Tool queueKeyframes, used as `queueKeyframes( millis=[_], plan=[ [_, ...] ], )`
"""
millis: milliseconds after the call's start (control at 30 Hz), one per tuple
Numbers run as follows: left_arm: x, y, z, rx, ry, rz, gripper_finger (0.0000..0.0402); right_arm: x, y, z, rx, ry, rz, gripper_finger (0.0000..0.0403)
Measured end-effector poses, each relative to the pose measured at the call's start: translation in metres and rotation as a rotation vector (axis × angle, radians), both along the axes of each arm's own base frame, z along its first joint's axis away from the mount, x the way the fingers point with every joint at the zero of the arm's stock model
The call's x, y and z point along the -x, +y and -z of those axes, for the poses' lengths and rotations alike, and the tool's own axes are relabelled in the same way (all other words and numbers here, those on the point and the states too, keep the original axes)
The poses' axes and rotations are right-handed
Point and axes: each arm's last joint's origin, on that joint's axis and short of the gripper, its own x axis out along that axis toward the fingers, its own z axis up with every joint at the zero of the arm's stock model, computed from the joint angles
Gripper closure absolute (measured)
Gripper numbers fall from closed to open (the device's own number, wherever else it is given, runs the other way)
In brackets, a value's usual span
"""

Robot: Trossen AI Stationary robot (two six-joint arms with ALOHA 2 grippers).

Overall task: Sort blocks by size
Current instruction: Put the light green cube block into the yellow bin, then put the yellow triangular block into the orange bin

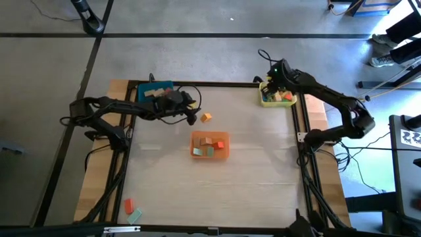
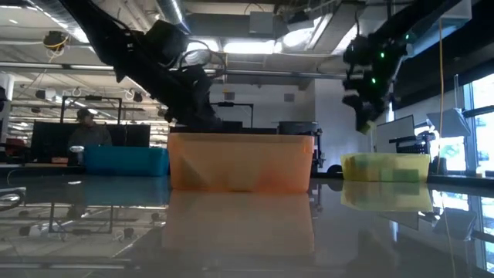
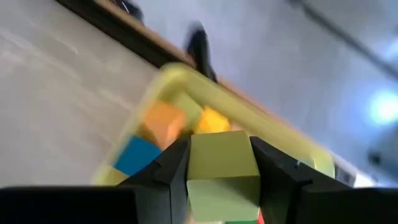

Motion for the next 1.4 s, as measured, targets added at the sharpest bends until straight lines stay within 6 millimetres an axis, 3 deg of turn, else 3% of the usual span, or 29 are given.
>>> queueKeyframes(
  millis=[300,533,800,1200,1400],
  plan=[
    [-0.021,0.005,-0.001,0.005,0.101,0.059,0.018,0.013,-0.024,0.03,-0.138,0.047,0.113,0.0247],
    [-0.041,0.012,0.002,0.012,0.132,0.088,0.0144,0.013,-0.026,0.038,-0.166,0.067,0.132,0.0172],
    [-0.054,0.017,0.031,0.1,0.209,0.06,0.0129,0.013,-0.026,0.038,-0.166,0.083,0.109,0.0105],
    [-0.06,0.017,0.057,0.159,0.256,0.093,0.0136,0.013,-0.026,0.037,-0.156,0.088,0.092,0.01],
    [-0.061,0.017,0.06,0.154,0.262,0.101,0.0137,0.013,-0.026,0.037,-0.157,0.089,0.091,0.01]
  ],
)
